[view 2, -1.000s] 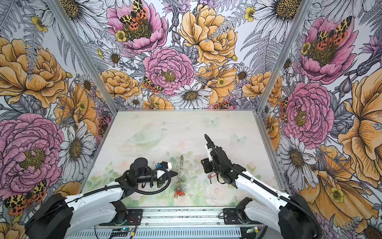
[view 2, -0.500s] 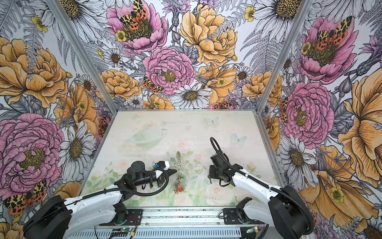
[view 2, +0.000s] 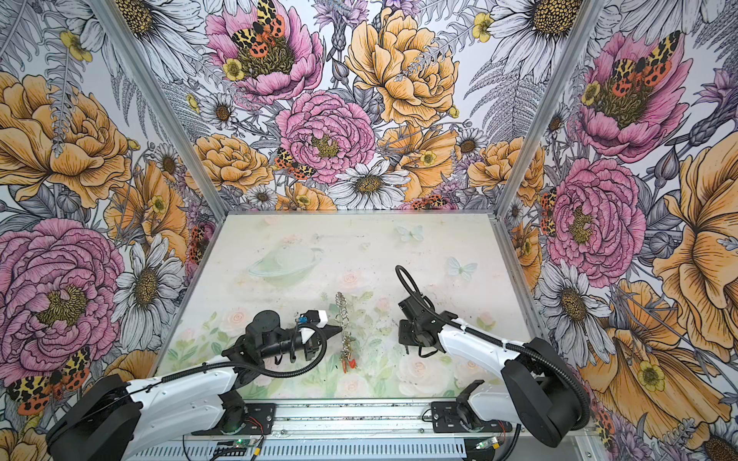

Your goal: Put the keys on the keyring

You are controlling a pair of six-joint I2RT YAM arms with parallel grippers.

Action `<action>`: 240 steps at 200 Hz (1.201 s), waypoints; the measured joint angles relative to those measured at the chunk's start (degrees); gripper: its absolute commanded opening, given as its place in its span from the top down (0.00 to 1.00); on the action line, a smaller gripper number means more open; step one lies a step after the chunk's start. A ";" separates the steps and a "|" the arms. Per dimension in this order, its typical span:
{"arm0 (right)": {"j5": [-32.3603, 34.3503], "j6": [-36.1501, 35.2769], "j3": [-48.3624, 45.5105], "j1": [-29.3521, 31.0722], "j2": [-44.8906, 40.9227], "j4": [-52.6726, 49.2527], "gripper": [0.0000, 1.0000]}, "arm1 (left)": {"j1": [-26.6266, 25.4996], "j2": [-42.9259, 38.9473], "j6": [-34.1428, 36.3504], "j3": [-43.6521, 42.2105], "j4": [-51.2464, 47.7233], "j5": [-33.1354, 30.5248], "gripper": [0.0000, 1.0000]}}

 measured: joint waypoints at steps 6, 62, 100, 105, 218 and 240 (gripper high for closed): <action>0.00 0.00 0.28 0.17 0.39 0.02 0.75 | 0.00 0.00 0.00 0.00 0.02 0.00 1.00; 0.07 -0.02 2.08 2.21 2.97 0.07 0.88 | -0.02 0.63 0.02 0.00 -0.02 0.00 1.00; 0.42 -0.76 2.75 2.84 3.15 -0.50 0.99 | -0.02 0.66 0.02 0.00 -0.04 -0.02 1.00; 0.59 -0.96 3.02 2.95 3.32 -0.79 1.00 | -0.02 0.66 0.02 0.00 -0.04 -0.04 1.00; 2.36 -8.68 16.72 6.71 12.13 -22.75 1.00 | -0.07 2.84 0.02 0.02 -0.07 -0.22 1.00; 2.25 -10.16 19.02 6.71 15.26 -26.14 1.00 | -0.07 2.86 0.02 0.02 -0.07 -0.22 1.00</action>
